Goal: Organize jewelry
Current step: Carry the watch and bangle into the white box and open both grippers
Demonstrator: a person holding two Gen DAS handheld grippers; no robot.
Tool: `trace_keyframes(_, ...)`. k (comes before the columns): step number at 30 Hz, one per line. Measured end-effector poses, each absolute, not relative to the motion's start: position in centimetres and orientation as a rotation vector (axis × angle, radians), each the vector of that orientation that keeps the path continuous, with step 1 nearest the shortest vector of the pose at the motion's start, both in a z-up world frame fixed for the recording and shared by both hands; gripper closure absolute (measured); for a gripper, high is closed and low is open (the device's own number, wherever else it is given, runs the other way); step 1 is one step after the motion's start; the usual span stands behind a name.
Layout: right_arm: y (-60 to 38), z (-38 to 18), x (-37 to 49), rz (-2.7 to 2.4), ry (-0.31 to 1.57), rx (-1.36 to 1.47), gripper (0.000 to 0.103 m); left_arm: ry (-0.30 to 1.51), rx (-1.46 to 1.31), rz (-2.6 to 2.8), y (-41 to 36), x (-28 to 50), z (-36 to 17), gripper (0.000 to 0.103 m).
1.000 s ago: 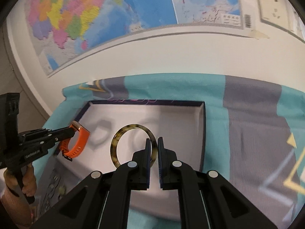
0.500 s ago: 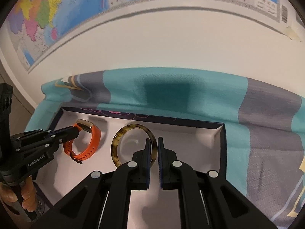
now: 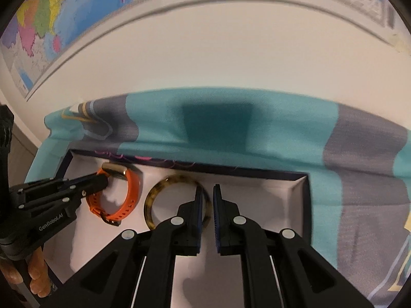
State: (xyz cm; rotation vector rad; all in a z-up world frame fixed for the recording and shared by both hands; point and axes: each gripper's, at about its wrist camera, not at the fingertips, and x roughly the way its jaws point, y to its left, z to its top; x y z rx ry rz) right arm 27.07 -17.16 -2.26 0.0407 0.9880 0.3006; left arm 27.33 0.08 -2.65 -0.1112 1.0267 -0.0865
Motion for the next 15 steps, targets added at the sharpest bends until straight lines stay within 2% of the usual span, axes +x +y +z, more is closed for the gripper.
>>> trace_keyframes(2,-17.5,-1.7,26.7,0.309,0.974,0.051,0.082,0.995,-0.114,-0.082,0.3,26.8,-2.3,0.079)
trace_keyframes(4,-17.9,-1.1,25.8,0.326,0.954,0.048,0.074,0.964,-0.112,-0.092,0.5,26.0,-1.6,0.075)
trace_keyframes(6,-18.4,-0.6,24.6,0.353,0.943,0.047,0.073,0.926,-0.099,-0.107,0.6,24.8,-0.8,0.073)
trace_keyframes(8,-19.0,-0.4,23.3,0.378,0.933,0.053,0.071,0.885,-0.068,-0.121,0.5,23.3,0.1,0.066)
trace_keyframes(11,-20.0,-0.1,21.3,0.410,0.924,0.063,0.067,0.824,-0.026,-0.146,0.7,20.2,1.2,0.063)
trace_keyframes(13,-20.7,0.1,19.6,0.451,0.911,0.069,0.052,0.801,-0.010,-0.159,1.0,18.6,1.5,0.061)
trace_keyframes(15,-21.0,0.2,18.0,0.467,0.891,0.056,0.049,0.778,0.004,-0.174,1.4,16.6,1.9,0.058)
